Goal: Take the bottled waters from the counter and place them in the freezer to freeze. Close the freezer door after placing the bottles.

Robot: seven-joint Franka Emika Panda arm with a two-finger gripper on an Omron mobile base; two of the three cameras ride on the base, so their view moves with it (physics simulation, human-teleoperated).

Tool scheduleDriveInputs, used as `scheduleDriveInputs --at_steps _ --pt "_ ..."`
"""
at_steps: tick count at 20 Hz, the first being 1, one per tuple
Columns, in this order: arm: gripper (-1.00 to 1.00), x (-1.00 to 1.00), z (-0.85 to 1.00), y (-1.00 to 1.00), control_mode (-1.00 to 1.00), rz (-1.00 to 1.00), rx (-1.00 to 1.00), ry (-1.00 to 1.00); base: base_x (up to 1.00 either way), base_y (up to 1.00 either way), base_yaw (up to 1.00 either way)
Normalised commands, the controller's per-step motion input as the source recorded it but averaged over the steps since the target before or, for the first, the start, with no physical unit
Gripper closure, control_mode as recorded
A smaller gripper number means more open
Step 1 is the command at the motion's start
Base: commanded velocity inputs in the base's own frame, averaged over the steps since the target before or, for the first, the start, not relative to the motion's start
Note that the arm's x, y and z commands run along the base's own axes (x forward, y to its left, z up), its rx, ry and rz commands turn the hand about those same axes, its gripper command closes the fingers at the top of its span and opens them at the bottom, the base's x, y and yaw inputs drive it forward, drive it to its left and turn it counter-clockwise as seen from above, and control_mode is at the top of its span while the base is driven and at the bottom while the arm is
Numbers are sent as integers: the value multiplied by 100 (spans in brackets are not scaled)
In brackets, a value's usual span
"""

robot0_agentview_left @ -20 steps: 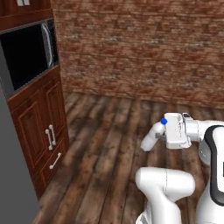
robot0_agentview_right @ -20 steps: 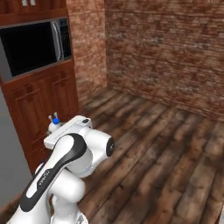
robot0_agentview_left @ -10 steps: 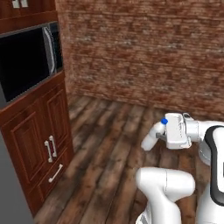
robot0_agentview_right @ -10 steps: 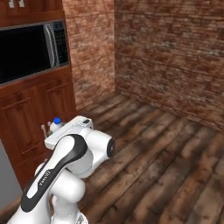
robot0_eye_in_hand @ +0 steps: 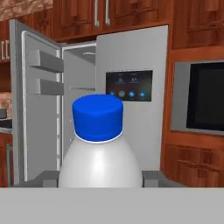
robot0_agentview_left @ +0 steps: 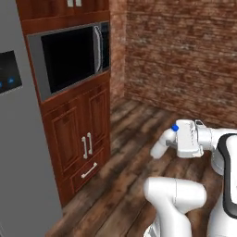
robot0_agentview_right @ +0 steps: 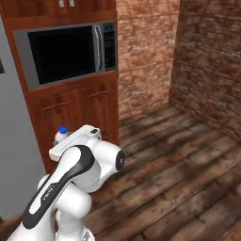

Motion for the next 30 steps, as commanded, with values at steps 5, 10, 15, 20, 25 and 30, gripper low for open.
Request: scheduleDriveInputs --at_steps 5,10,15,20,25,30 --pt "100 0 0 0 100 0 0 0 3 21 55" --pt "100 0 0 0 100 0 0 0 2 19 53" --pt "100 0 0 0 100 0 0 0 1 21 51" --pt "100 0 0 0 100 0 0 0 2 19 44" --pt "100 0 0 0 100 0 0 0 14 12 34" --pt "100 0 0 0 100 0 0 0 46 24 22"
